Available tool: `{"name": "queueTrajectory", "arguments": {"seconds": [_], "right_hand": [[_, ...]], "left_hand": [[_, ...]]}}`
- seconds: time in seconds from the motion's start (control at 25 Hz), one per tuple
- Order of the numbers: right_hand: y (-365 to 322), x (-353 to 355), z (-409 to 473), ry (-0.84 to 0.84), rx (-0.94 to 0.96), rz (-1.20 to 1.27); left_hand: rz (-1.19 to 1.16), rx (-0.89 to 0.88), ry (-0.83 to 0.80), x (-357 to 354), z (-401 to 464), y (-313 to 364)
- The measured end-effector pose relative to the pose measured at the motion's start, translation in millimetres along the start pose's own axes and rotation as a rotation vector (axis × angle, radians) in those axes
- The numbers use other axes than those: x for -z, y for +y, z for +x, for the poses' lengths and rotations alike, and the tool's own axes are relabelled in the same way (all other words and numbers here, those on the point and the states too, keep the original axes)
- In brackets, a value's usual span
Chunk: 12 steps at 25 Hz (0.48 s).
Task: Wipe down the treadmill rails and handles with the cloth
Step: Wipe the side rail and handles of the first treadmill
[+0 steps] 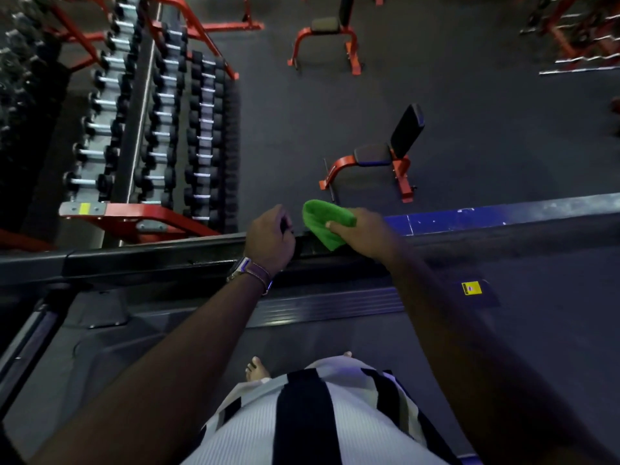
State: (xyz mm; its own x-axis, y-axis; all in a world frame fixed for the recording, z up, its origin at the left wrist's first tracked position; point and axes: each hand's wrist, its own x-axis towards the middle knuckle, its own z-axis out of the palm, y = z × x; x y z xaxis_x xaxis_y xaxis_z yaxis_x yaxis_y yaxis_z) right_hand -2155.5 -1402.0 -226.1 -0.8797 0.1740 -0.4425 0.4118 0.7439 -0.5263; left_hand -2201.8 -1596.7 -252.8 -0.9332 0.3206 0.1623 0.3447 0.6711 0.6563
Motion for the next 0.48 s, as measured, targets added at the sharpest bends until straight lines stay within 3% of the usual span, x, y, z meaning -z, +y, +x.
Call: {"name": "queueTrajectory", "arguments": {"seconds": [0.12, 0.24, 0.32, 0.4, 0.48], "right_hand": [[-37, -9, 23, -0.009, -0.058, -0.330], [-51, 3, 35, -0.127, 0.030, -0.305], [-19, 12, 31, -0.230, -0.086, 0.026], [15, 6, 13, -0.421, -0.347, 0.667], [39, -19, 1, -0.377, -0.476, 1.097]], "left_hand": [[0.052, 0.022, -0.015, 0, 1, 3], [0.087, 0.047, -0.018, -1, 1, 4], [0.099, 0.056, -0.029, -1, 0, 3], [0.104, 0.062, -0.034, -2, 0, 5], [0.104, 0.053, -0.031, -3, 0, 5]]}}
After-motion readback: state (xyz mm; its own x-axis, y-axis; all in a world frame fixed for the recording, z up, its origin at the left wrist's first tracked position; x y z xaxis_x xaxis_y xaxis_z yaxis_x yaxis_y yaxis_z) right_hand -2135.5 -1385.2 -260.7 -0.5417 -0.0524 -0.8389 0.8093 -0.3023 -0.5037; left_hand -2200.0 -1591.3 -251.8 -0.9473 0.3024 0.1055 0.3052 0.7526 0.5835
